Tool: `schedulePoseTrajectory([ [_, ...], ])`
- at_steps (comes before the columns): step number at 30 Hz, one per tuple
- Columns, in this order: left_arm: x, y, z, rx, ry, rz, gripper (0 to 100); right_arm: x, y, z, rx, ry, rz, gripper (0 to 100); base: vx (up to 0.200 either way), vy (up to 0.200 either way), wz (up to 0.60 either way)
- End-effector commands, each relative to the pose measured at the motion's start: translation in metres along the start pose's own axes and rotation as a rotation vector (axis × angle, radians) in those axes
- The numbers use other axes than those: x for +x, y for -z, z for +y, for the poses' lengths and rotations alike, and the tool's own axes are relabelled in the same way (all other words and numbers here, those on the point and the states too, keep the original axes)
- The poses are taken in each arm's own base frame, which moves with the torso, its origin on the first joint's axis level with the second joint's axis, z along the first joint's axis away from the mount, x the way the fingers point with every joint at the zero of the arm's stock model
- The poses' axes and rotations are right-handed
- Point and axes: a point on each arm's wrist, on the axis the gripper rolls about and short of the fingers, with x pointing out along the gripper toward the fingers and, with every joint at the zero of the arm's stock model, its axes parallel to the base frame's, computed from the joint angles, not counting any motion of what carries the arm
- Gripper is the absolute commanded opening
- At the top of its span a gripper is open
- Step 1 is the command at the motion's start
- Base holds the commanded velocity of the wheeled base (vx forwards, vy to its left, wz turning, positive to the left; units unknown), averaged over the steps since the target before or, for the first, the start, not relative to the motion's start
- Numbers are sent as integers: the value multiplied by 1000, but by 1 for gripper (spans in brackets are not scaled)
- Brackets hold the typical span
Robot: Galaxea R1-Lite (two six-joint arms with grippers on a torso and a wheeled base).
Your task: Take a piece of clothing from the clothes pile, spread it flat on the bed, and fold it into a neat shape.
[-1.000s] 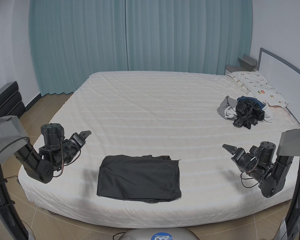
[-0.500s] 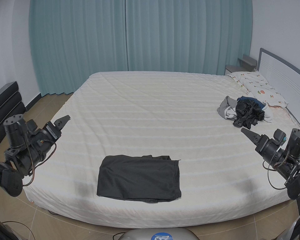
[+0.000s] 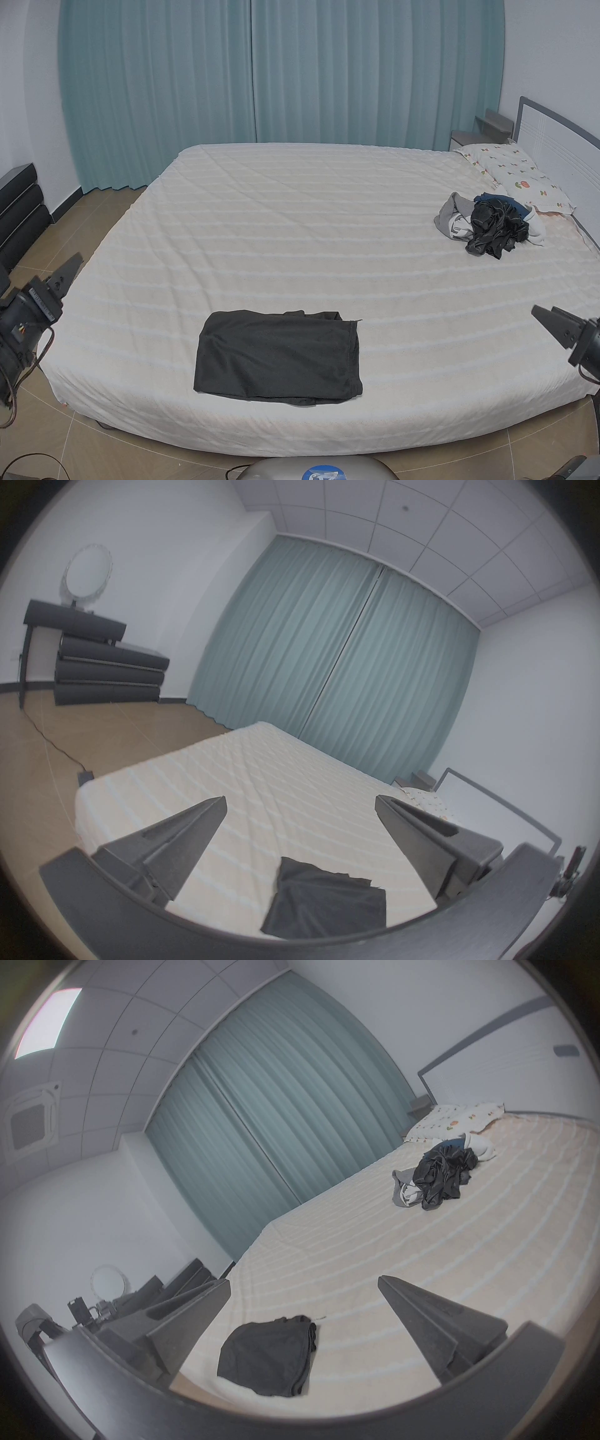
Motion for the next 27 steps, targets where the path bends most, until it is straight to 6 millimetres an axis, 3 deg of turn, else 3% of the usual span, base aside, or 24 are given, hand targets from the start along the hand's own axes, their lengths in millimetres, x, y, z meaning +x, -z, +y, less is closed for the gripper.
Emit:
schedulePoseTrajectory([
  [1,-117,24,33,233,-115,-179,100,-108,57,10,-270,-80,-148,100,0,0,0],
  [10,-149,52,46,297,-265,-204,100,-103,74,0,-359,8,-109,100,0,0,0],
  [19,-140,83,59,366,-142,-257,100,-88,96,-16,-477,197,-152,100,0,0,0],
  [27,-137,97,65,379,-228,-161,100,-94,102,-14,-489,324,-185,100,0,0,0],
])
